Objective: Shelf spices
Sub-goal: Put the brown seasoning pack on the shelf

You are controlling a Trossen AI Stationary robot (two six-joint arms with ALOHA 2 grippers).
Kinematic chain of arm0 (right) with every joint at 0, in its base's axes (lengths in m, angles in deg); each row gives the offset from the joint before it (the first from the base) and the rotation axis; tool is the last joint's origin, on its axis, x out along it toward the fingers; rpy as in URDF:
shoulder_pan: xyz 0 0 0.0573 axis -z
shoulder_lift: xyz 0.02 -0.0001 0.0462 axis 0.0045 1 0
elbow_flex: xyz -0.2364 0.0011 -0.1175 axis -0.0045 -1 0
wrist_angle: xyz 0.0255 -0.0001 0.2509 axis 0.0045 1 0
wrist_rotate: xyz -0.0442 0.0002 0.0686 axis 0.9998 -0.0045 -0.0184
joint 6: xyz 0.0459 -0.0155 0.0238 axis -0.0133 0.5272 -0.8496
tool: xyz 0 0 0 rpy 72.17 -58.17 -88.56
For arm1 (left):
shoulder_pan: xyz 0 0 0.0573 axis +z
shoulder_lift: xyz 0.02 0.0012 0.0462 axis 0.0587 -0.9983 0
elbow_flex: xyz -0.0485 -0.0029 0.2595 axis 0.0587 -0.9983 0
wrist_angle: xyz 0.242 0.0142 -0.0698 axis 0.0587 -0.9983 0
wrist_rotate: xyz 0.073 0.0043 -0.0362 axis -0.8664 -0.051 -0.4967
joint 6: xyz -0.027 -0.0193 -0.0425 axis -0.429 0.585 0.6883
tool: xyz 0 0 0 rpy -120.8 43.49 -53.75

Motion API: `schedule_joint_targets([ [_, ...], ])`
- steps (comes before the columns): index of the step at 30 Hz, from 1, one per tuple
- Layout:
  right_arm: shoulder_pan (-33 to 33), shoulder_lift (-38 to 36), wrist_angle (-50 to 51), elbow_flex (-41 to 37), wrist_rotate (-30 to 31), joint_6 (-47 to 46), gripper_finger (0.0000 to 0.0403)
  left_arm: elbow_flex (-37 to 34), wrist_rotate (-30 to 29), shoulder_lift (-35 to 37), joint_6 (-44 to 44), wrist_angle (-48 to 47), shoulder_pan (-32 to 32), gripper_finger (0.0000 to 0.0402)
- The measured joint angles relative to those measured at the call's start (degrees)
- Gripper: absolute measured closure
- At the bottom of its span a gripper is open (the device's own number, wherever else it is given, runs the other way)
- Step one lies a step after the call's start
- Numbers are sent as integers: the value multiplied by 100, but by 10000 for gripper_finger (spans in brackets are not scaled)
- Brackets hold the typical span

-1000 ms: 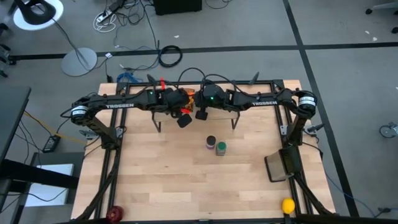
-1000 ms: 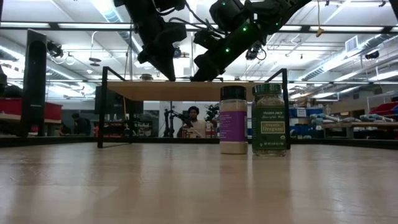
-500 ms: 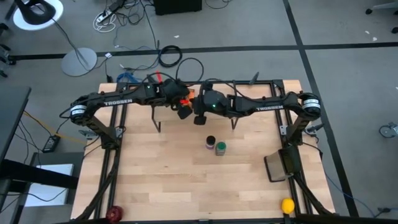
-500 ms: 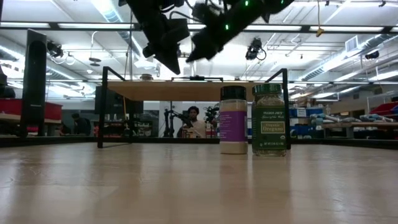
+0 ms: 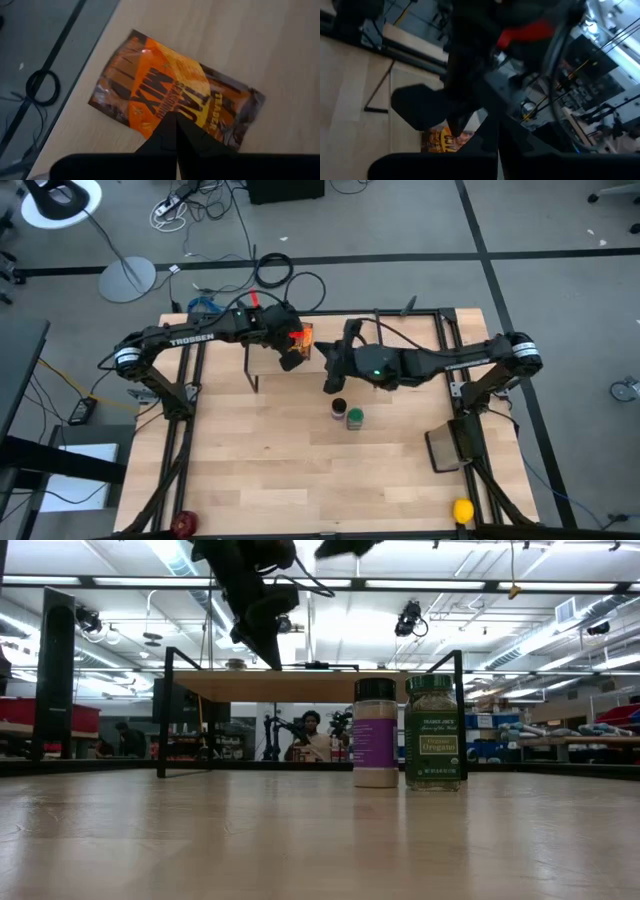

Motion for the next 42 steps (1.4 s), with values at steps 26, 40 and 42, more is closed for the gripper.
schedule_joint_targets([
  [26, -745, -460, 226, 0, 570, 221, 403, 9, 132, -342, -78, 337, 404, 401],
  [40, -742, -454, 486, 0, 1009, 218, 403, 10, -2, -337, 629, 241, 402, 401],
  [42, -742, -454, 484, 0, 1034, 218, 403, 15, -107, -334, 676, 162, 401, 401],
])
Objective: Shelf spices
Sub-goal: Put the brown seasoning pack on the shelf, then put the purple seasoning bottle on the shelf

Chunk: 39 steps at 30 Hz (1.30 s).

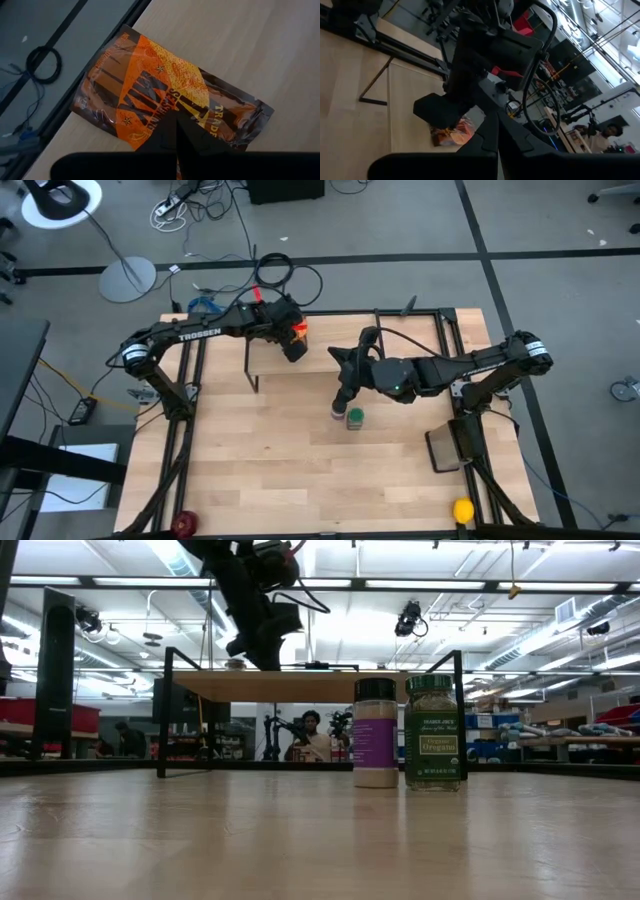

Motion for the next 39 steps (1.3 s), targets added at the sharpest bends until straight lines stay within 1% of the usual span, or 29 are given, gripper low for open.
schedule_joint_targets([
  [14, 0, 0, 2, 0, 0, 0, 403, 4, -113, 9, 83, -152, -5, 401],
  [20, 0, 0, 2, 0, 0, -2, 403, -14, -122, 119, 72, -219, -39, 401],
  [26, 6, 0, 0, 0, -2, -2, 403, -17, -125, 386, 49, -187, -96, 401],
  [33, 7, 0, 0, 0, -2, -2, 403, -17, -163, 728, -220, 6, -236, 399],
  [36, 7, 0, 0, 0, -2, -2, 403, -17, -127, 1005, -432, 375, -379, 397],
  [39, 4, 0, -2, 0, -2, -1, 403, -10, 171, 1378, -730, 815, -588, 397],
])
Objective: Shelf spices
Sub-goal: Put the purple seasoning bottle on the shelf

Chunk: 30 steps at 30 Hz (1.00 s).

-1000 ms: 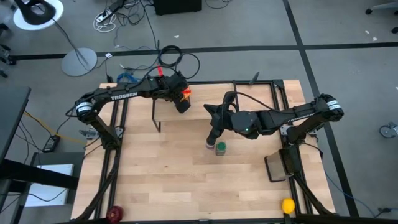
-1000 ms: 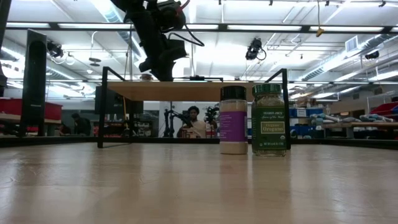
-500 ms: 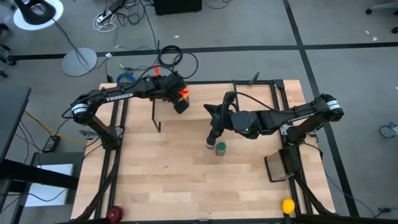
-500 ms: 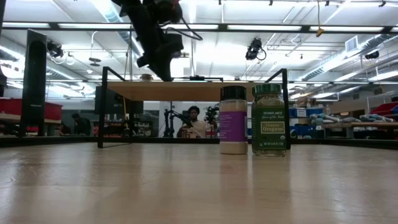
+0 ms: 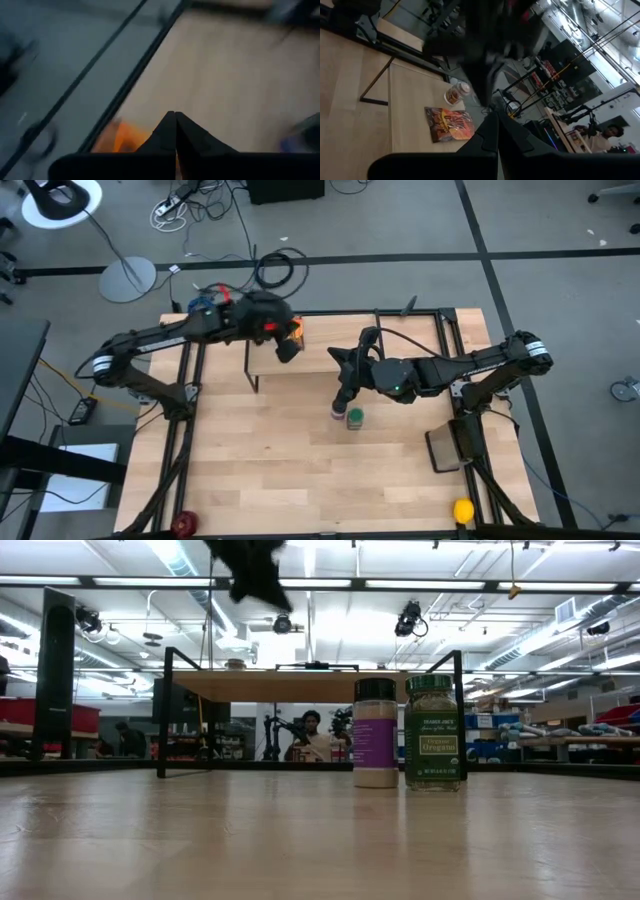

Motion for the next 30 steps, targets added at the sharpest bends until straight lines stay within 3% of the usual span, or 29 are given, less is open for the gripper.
schedule_joint_targets([
  [5, -97, -11, -2, 0, 76, 93, 403, 14, 1050, 291, -387, 207, -547, 396],
  [11, -353, -77, -331, -2, 304, 326, 403, -347, 674, -99, -694, 158, -1379, 365],
  [20, -1022, -109, -988, -4, 866, 1099, 403, -873, 556, -1010, -988, 1388, -2110, 233],
  [26, -1293, -109, -1210, -2, 1014, 1394, 403, -873, 365, -1339, -1114, 1824, -2193, 133],
  [30, -1348, -109, -1201, -2, 1040, 1421, 403, -871, 515, -1469, -1079, 2167, -2195, 91],
])
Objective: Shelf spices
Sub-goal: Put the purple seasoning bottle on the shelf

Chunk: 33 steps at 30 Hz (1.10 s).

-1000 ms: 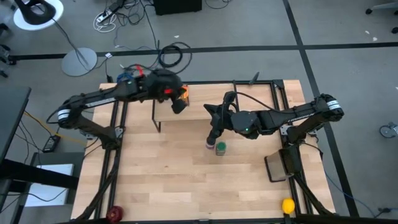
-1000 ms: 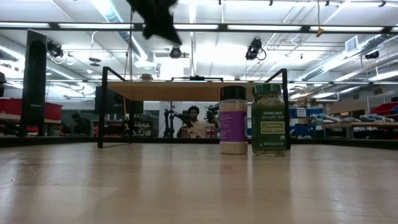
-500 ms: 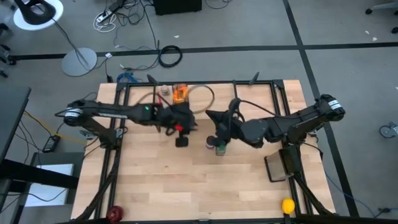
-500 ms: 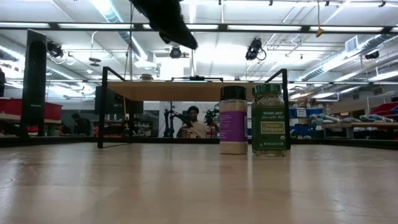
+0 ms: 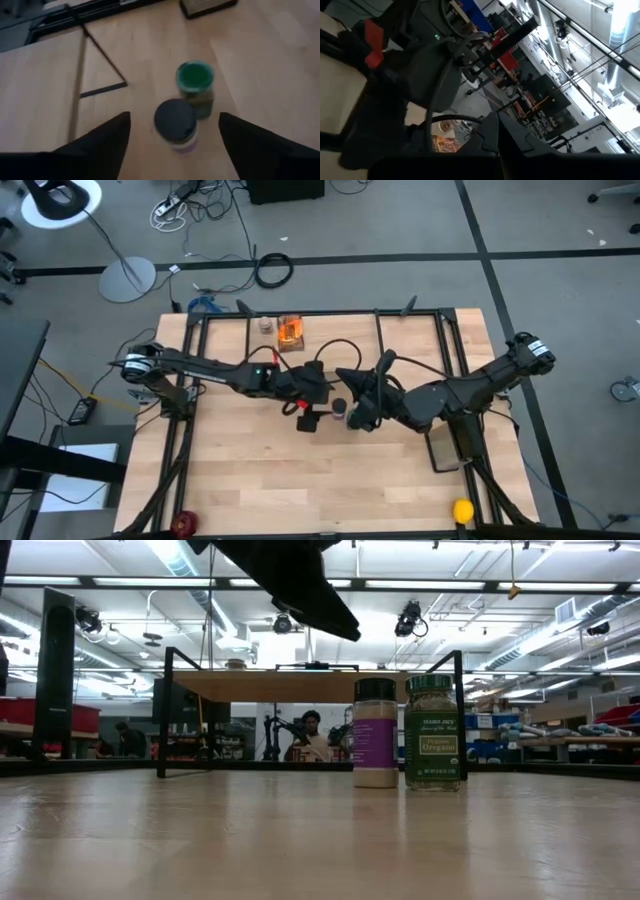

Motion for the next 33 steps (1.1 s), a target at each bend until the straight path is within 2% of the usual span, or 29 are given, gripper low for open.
schedule_joint_targets([
  [6, 0, 2, 0, 0, 3, 54, 403, 3, 508, -414, 200, 236, 0, 76],
  [11, 0, 2, 14, 0, -2, 65, 403, 212, 202, -816, 221, 227, 0, 76],
  [16, -16, 2, 20, 0, -4, 65, 403, 415, 44, -912, 232, 275, 44, 76],
  [23, -17, 2, 18, 0, -37, 69, 403, 415, 492, -917, 513, -16, 142, 75],
  [33, -20, 2, -1, 0, -67, 67, 403, 417, 446, -1296, 583, 13, 136, 68],
])
